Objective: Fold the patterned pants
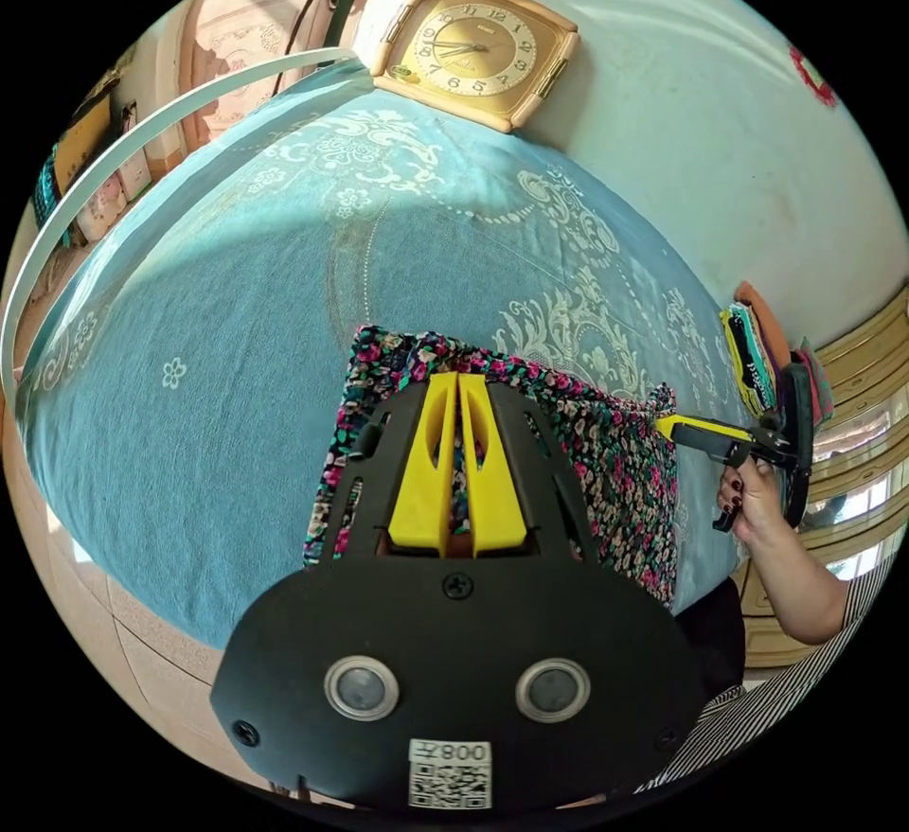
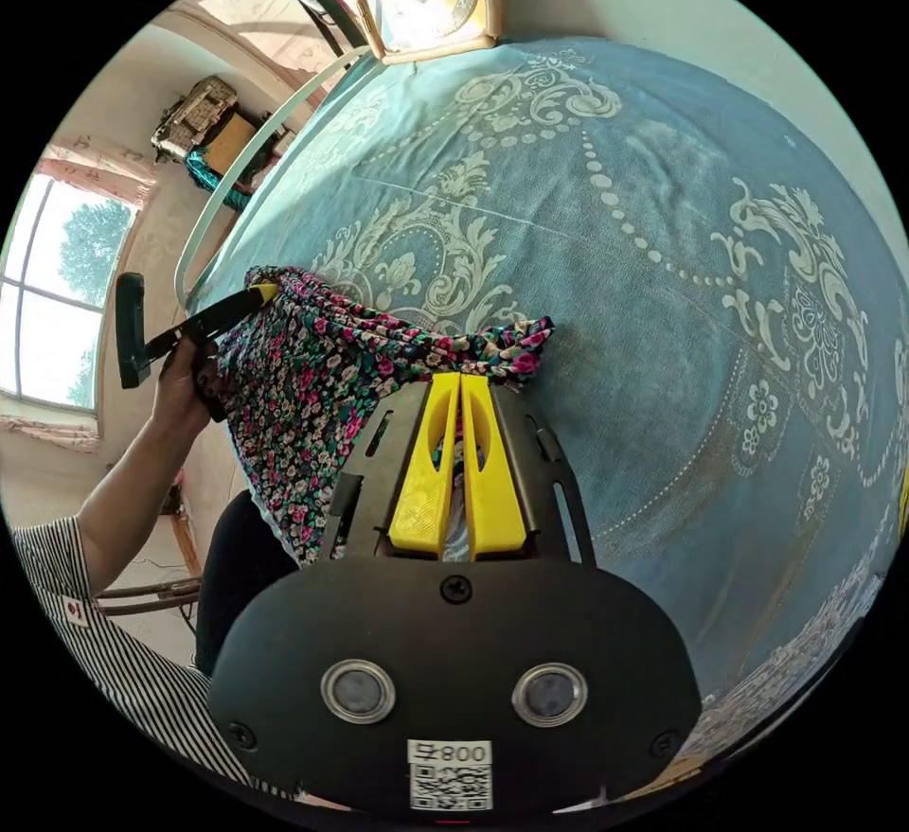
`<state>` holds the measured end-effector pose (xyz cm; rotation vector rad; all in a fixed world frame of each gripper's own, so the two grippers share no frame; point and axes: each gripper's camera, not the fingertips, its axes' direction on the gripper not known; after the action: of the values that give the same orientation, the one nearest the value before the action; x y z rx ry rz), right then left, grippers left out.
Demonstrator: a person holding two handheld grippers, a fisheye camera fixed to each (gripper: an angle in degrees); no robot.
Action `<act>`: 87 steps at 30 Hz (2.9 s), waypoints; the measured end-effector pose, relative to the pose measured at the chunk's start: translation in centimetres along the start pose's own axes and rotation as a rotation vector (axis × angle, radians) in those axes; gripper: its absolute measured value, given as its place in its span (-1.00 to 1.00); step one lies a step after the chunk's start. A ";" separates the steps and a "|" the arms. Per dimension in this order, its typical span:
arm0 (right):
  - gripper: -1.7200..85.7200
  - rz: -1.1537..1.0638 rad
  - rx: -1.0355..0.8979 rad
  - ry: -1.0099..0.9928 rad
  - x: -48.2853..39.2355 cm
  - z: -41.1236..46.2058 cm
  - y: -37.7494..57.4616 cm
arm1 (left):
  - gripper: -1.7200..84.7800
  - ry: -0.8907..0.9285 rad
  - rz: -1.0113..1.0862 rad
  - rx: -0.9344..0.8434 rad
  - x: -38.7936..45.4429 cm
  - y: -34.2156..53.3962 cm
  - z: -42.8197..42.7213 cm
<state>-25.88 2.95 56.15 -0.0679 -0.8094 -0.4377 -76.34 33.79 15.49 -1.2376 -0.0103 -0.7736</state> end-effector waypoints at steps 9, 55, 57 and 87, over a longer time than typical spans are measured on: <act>-0.96 0.020 0.025 0.025 1.2 -1.2 1.7 | -0.96 -0.072 -0.055 0.026 2.1 1.0 -1.1; -0.95 0.141 -0.156 -0.371 7.5 0.7 19.5 | -0.91 0.205 0.374 -0.418 24.3 13.7 8.5; -0.94 0.191 -0.133 -0.439 9.1 0.5 19.7 | -0.90 0.221 0.398 -0.454 25.2 13.8 9.5; -0.87 0.457 -0.100 -0.879 16.5 2.5 19.1 | -0.94 0.288 0.320 -0.427 18.2 15.8 11.1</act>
<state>-9.88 15.03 71.66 -0.5556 -1.5870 0.0134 -49.93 35.45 13.58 -1.4706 0.6011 -0.6844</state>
